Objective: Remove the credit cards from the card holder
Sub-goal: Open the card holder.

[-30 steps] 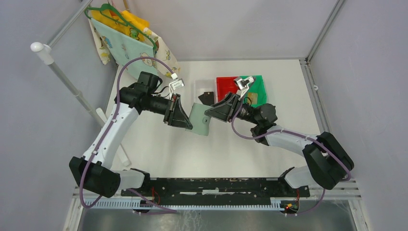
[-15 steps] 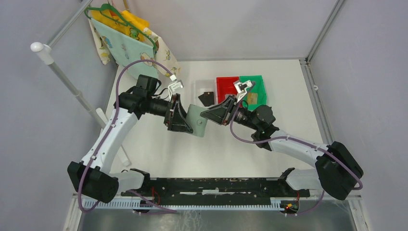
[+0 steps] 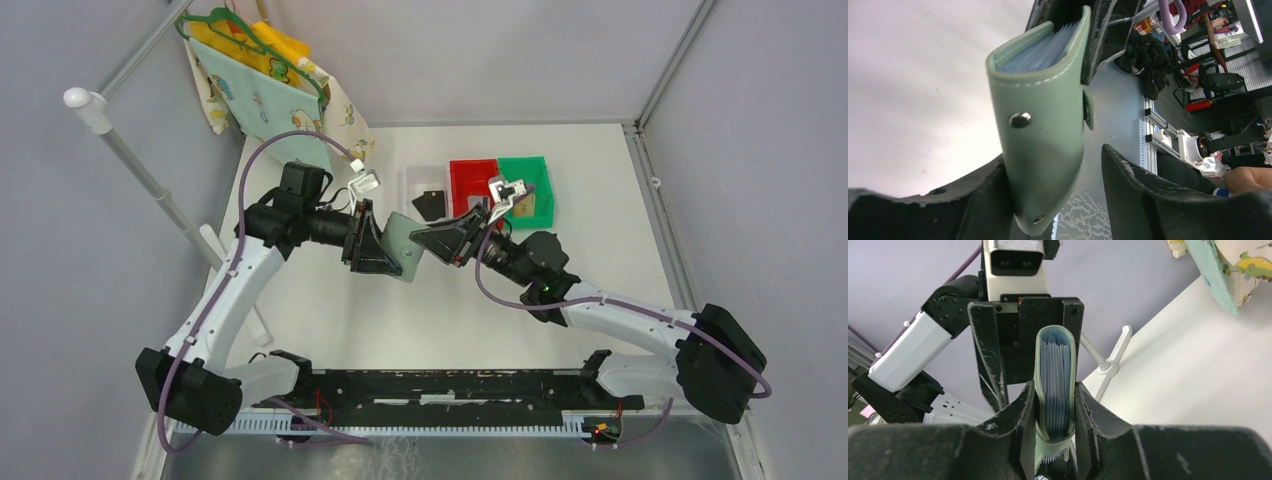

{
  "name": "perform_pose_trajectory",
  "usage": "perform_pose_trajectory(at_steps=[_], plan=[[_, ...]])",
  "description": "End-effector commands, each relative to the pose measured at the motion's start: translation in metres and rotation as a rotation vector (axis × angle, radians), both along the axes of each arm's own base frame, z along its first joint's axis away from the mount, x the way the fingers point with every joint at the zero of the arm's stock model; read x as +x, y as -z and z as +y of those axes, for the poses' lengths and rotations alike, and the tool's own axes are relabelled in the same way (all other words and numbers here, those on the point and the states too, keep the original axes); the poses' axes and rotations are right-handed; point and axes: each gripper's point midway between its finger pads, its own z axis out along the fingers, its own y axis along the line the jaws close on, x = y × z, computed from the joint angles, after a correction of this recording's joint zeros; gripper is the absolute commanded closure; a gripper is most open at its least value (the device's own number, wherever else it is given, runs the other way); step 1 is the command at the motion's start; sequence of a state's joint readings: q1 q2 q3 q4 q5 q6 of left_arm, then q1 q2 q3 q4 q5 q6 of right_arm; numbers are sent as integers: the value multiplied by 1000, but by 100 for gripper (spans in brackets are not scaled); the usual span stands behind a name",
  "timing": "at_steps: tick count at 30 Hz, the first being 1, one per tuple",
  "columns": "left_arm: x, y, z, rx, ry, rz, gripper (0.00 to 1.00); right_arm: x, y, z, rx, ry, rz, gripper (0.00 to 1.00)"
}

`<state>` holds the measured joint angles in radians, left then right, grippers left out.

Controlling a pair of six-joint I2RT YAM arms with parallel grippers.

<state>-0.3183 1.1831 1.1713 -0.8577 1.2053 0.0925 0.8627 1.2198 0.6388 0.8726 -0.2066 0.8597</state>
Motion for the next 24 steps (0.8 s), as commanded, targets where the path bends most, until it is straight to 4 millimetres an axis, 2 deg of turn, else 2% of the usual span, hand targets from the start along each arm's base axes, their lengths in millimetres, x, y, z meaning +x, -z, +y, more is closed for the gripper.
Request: perform_pose_trajectory(at_steps=[1, 5, 6, 7, 8, 9, 11, 14, 16, 19, 21, 24], plan=[[-13, -6, 2, -17, 26, -7, 43, 12, -49, -25, 132, 137, -98, 100], [-8, -7, 1, -11, 17, -9, 70, 12, -45, -23, 125, 136, -90, 100], [-5, -9, 0, -5, 12, -17, 76, 13, -42, -23, 113, 143, -80, 95], [-3, -10, 1, 3, 3, -23, 81, 16, -37, -23, 92, 157, -66, 86], [1, -8, 1, 24, -14, -35, 86, 21, -31, -25, 61, 182, -49, 71], [5, -7, 2, 45, -29, -47, 90, 26, -26, -27, 29, 210, -33, 53], [16, -2, 6, 102, -67, -91, 93, 41, -15, -35, -74, 302, 12, 26], [43, 11, 16, 216, -170, -175, 97, 61, -2, -52, -248, 441, 75, 6], [69, 21, 26, 303, -276, -235, 98, 66, 6, -57, -323, 481, 114, 5], [97, 28, 38, 386, -388, -302, 98, 63, 19, -52, -371, 469, 170, 6], [105, 32, 42, 411, -418, -320, 98, 60, 26, -42, -390, 441, 195, 9], [112, 39, 46, 449, -448, -344, 98, 53, 27, -21, -381, 382, 227, 10]])
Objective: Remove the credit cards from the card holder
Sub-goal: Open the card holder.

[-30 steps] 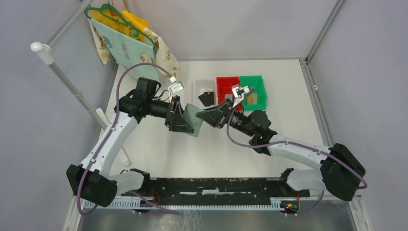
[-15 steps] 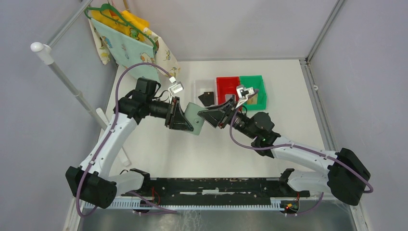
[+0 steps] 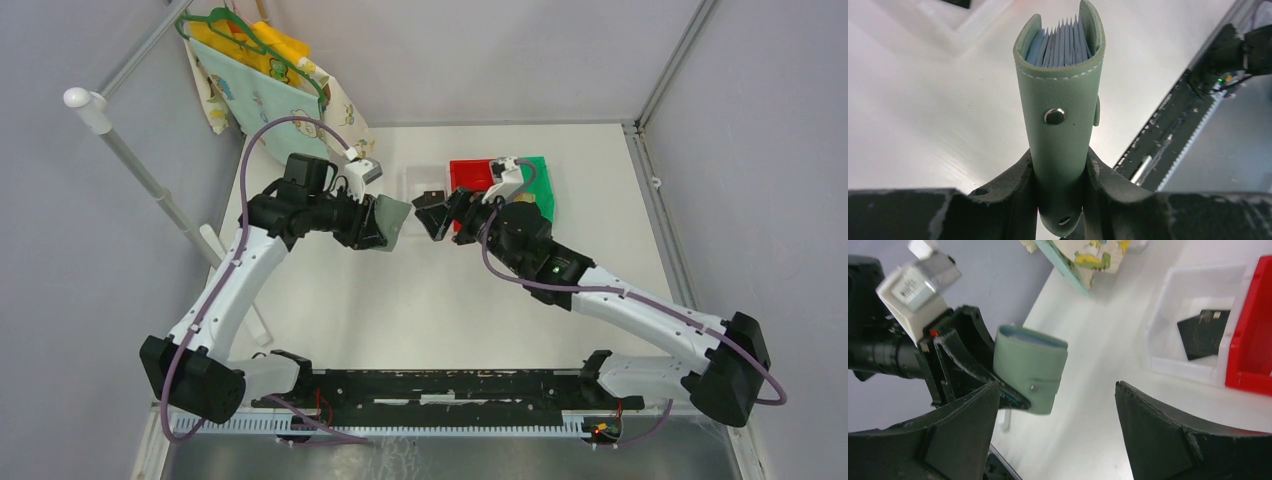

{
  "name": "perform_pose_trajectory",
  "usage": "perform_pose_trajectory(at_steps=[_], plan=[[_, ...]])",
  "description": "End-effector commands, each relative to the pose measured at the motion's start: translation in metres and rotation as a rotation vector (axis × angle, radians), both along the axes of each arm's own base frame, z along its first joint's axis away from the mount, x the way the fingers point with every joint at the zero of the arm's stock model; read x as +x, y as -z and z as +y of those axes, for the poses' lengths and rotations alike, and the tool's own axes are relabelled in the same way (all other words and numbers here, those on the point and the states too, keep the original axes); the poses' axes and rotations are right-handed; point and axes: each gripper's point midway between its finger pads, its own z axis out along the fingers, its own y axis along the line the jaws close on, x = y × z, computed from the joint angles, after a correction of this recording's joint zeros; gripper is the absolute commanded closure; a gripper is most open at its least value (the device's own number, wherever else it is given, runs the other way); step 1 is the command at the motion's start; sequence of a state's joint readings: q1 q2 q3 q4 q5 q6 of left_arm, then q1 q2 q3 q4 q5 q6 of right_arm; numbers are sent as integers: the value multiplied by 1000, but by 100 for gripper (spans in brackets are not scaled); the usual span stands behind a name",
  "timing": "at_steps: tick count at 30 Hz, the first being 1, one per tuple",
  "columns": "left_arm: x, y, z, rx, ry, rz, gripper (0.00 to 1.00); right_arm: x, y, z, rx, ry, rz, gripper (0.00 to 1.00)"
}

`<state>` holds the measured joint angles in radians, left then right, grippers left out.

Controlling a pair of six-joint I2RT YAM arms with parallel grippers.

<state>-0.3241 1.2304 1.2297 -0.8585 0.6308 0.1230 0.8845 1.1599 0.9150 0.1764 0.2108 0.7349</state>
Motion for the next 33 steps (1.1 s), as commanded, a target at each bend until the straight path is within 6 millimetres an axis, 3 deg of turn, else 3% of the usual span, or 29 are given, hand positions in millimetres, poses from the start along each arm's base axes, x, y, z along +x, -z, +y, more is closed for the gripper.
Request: perform_pose_trajectory(at_steps=[1, 8, 13, 28, 33], plan=[[33, -11, 8, 67, -68, -180, 98, -6, 14, 23, -35, -40, 86, 11], [28, -10, 5, 64, -63, -213, 98, -7, 19, 67, 9, -124, 142, 17], [22, -10, 0, 47, -48, -199, 98, -3, 27, 81, 17, -133, 173, 23], [13, -21, -7, 18, -1, -226, 98, 10, 41, 83, 9, -61, 213, 43], [15, -16, -4, 55, -9, -243, 98, 13, 41, 82, -4, -45, 212, 63]])
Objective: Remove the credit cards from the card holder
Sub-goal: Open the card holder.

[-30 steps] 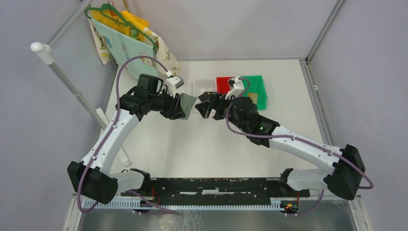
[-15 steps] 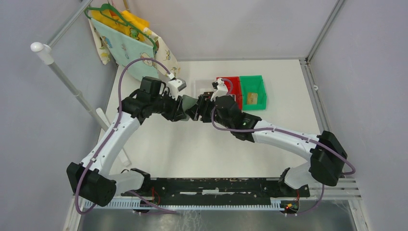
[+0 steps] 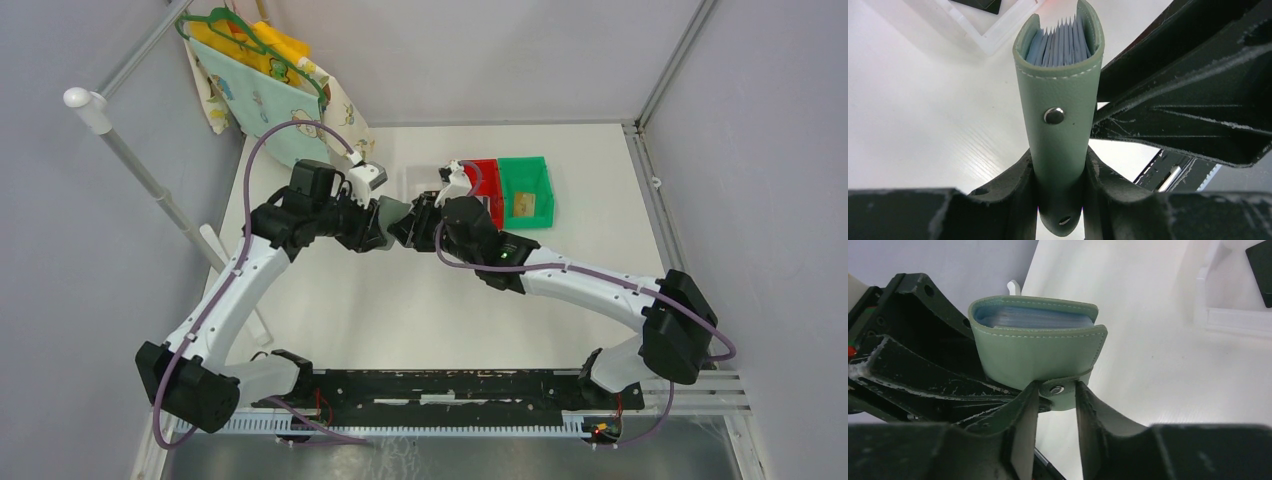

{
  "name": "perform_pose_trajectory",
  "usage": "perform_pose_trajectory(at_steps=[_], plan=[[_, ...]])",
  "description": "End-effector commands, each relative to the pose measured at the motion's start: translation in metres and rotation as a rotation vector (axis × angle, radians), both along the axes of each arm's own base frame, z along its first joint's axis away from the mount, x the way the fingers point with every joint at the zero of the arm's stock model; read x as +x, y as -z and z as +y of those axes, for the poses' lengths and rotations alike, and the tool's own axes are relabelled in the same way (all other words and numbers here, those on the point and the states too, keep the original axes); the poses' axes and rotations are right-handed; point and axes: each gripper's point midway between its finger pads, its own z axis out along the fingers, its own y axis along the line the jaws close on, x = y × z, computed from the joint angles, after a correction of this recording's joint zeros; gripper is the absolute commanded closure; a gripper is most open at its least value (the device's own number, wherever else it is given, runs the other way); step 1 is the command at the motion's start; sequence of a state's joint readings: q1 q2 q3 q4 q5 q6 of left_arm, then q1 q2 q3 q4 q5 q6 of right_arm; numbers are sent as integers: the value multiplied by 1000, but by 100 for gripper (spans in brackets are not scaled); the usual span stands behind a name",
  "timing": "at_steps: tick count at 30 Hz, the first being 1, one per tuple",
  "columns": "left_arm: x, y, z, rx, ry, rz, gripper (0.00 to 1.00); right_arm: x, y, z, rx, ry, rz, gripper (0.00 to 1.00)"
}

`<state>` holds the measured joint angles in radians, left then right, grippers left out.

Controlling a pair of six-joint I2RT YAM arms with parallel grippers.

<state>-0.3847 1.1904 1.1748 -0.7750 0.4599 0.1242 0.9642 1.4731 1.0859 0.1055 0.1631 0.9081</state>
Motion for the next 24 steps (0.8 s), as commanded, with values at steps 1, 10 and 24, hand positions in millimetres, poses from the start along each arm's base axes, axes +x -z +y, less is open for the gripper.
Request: perform_pose_trajectory(at_steps=[1, 10, 24], plan=[[4, -25, -8, -27, 56, -136, 98, 14, -21, 0, 26, 59, -38, 66], [2, -32, -9, -39, 65, -151, 98, 15, -13, -9, -9, 85, -43, 88], [7, -44, -9, -41, 63, -189, 98, 5, 4, -31, -57, 97, -55, 100]])
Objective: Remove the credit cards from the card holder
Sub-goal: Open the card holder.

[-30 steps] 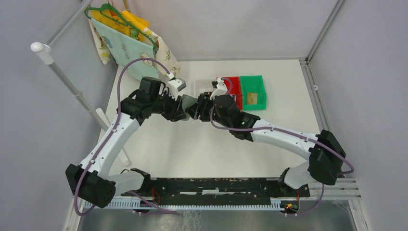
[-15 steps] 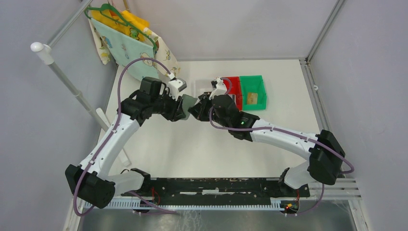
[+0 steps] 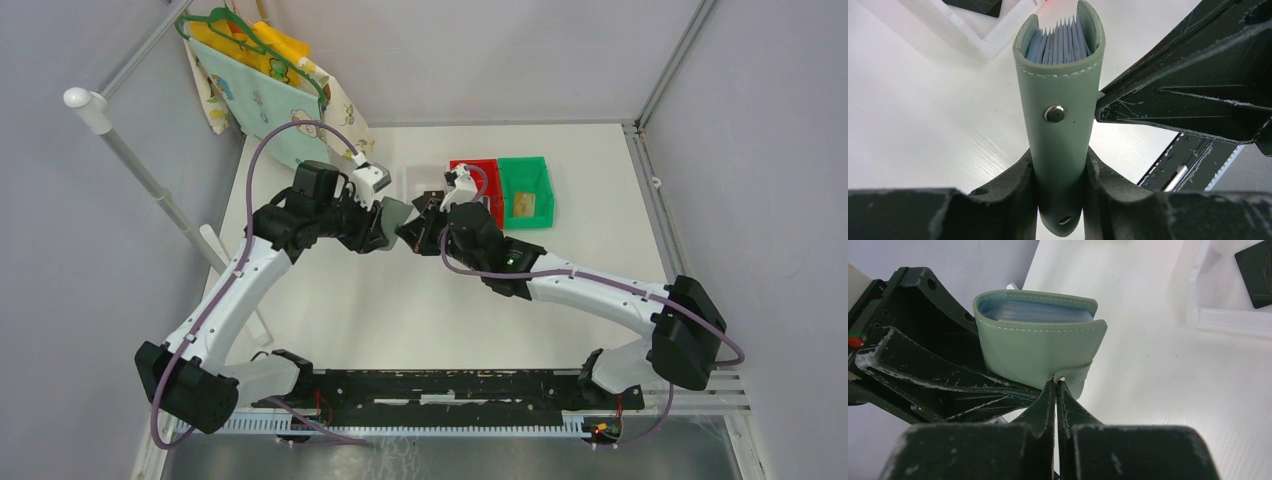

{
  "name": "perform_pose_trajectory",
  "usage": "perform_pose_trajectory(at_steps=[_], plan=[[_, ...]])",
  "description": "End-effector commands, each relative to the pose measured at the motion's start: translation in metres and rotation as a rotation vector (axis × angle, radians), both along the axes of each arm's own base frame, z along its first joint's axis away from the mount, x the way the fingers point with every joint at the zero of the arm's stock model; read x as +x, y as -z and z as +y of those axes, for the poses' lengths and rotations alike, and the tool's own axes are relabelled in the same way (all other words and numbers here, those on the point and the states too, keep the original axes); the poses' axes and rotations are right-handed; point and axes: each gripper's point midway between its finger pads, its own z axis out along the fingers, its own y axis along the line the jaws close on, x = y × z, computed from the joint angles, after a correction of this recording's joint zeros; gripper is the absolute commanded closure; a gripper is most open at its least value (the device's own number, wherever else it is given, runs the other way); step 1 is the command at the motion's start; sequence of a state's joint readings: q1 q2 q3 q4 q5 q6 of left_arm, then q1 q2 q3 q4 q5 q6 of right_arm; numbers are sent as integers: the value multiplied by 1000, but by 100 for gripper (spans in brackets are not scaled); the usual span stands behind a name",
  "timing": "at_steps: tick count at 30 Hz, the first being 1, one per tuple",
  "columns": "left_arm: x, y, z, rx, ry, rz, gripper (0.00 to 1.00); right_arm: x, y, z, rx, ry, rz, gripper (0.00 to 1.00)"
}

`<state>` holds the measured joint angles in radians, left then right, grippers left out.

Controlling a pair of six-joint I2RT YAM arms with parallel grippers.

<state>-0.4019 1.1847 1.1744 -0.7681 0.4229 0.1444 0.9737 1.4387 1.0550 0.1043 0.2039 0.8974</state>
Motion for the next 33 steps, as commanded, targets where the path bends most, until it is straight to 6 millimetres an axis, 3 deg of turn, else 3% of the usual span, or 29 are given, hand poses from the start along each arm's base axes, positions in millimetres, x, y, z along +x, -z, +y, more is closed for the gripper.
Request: perform_pose_trajectory(at_steps=[1, 10, 11, 14, 16, 19, 25, 29, 33], plan=[[5, -45, -11, -73, 66, -154, 98, 7, 6, -25, -51, 73, -38, 100], [-4, -57, -18, -125, 101, -140, 98, 6, 11, -47, -97, 113, -73, 100], [-6, -58, -20, -136, 108, -131, 98, 6, 10, -48, -96, 112, -80, 91], [-14, -68, -27, -188, 130, -111, 98, 4, 8, -49, -97, 87, -105, 48], [-23, -78, -33, -244, 158, -85, 98, 0, 8, -51, -77, 69, -116, 27], [-37, -97, -45, -338, 204, -30, 98, -9, -9, -52, 28, 36, -164, 15], [-59, -133, -57, -467, 279, 51, 98, -19, -42, -63, 164, 39, -237, 17], [-67, -150, -62, -544, 297, 66, 98, -31, -79, -78, 326, 43, -340, 20], [-69, -181, -66, -652, 290, 17, 98, -41, -111, -90, 459, 50, -415, 20]])
